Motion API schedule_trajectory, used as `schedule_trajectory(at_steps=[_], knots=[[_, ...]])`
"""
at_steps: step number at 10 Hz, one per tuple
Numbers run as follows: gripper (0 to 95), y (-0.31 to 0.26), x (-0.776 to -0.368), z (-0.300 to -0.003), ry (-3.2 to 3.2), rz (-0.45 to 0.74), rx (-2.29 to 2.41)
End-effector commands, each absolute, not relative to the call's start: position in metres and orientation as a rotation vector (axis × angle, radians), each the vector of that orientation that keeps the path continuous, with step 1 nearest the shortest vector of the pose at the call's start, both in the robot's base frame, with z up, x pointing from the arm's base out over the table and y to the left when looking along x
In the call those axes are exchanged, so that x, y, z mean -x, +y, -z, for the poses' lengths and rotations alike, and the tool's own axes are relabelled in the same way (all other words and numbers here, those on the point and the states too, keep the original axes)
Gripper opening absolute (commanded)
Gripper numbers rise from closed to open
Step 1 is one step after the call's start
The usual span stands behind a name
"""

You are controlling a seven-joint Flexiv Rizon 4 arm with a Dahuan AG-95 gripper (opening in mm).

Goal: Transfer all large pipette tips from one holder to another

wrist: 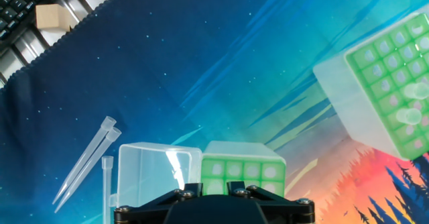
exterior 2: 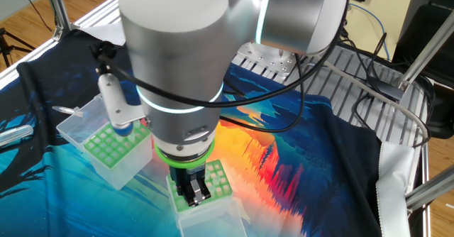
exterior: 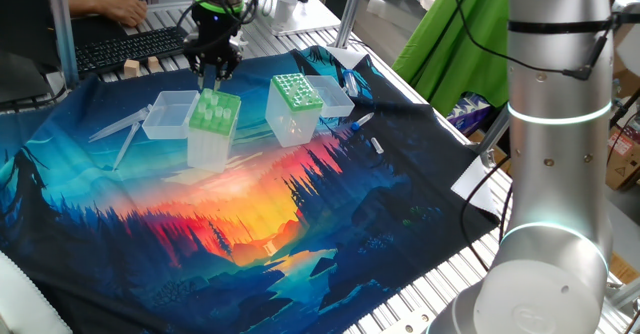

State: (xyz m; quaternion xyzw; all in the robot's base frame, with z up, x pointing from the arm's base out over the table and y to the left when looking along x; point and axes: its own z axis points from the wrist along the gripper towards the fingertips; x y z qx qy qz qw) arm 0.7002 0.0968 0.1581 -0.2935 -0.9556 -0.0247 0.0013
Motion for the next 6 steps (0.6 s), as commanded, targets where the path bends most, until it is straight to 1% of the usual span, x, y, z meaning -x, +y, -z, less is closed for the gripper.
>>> schedule_trajectory(at_steps=[1, 6], knots=[[19.0, 0.0976, -0.7024, -0.1566, -2.997, 0.077, 0.921], [19.0, 0.0992, -0.7022, -0.1495, -3.010, 0.060, 0.921]])
